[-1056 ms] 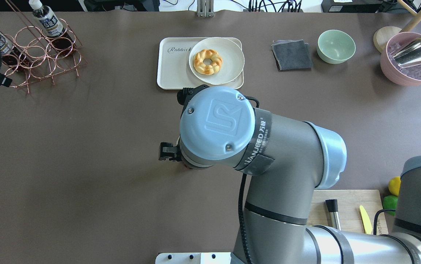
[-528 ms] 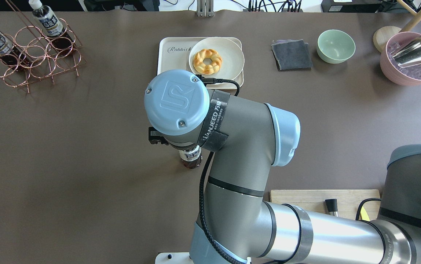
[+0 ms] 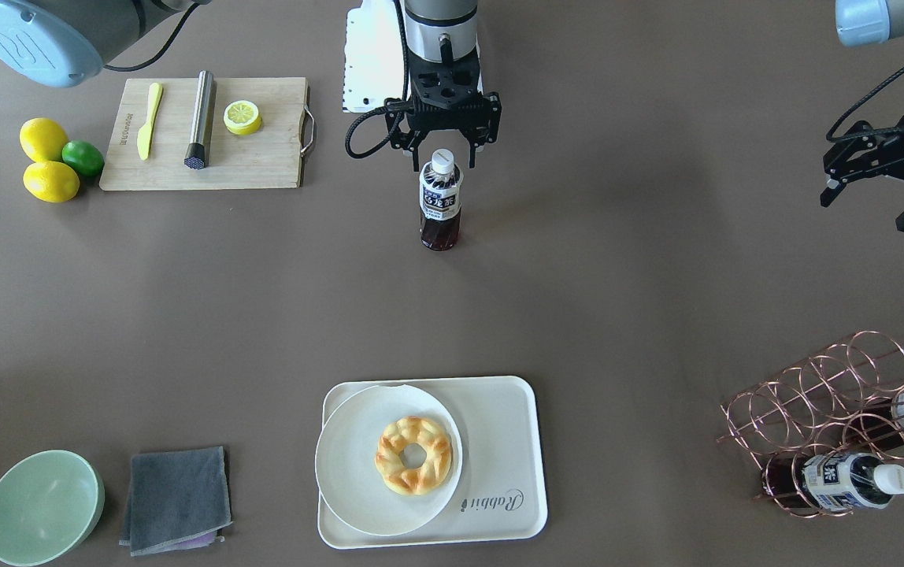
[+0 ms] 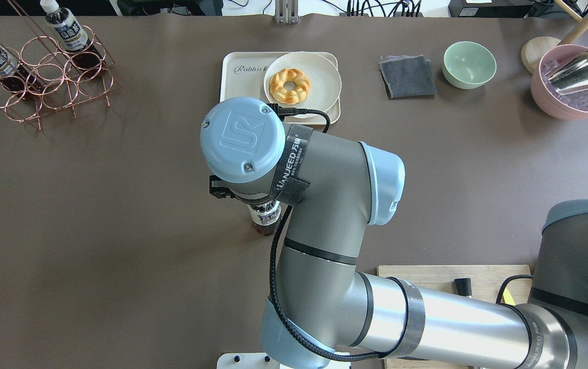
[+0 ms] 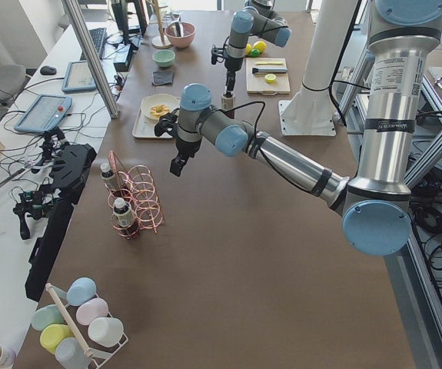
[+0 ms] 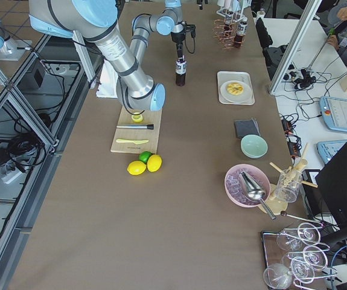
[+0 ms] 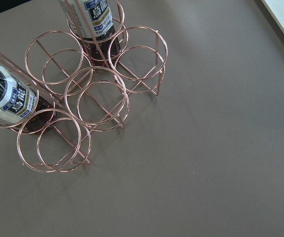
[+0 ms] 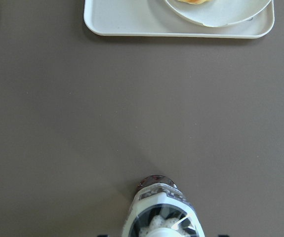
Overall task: Place tea on tray
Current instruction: 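Lower the right gripper over the bottle cap and grasp the bottle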
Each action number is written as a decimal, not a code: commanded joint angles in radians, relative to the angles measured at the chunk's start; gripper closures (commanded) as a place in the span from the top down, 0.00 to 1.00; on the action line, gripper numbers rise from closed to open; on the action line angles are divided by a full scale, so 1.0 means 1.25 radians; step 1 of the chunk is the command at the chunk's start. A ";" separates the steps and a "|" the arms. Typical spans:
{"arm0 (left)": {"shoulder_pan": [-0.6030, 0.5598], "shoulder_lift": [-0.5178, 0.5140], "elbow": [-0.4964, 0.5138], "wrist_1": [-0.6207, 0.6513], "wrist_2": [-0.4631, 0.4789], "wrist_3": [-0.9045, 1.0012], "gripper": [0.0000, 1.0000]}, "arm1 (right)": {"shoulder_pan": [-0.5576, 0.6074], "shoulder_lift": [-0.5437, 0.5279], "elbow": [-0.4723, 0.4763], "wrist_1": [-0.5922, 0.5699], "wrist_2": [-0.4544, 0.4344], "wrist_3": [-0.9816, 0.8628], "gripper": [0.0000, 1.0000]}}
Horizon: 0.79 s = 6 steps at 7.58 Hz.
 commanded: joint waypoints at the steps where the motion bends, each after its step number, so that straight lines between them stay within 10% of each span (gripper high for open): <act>1: 0.000 0.000 -0.001 -0.003 0.001 -0.001 0.97 | 0.000 0.000 -0.002 -0.001 0.000 0.000 0.14; 2: 0.001 -0.001 0.000 -0.003 -0.001 -0.002 0.97 | 0.000 0.000 0.000 -0.002 0.000 0.000 0.00; 6: 0.001 -0.001 -0.001 -0.002 -0.001 -0.006 0.97 | 0.078 0.064 -0.008 -0.046 0.023 -0.073 0.00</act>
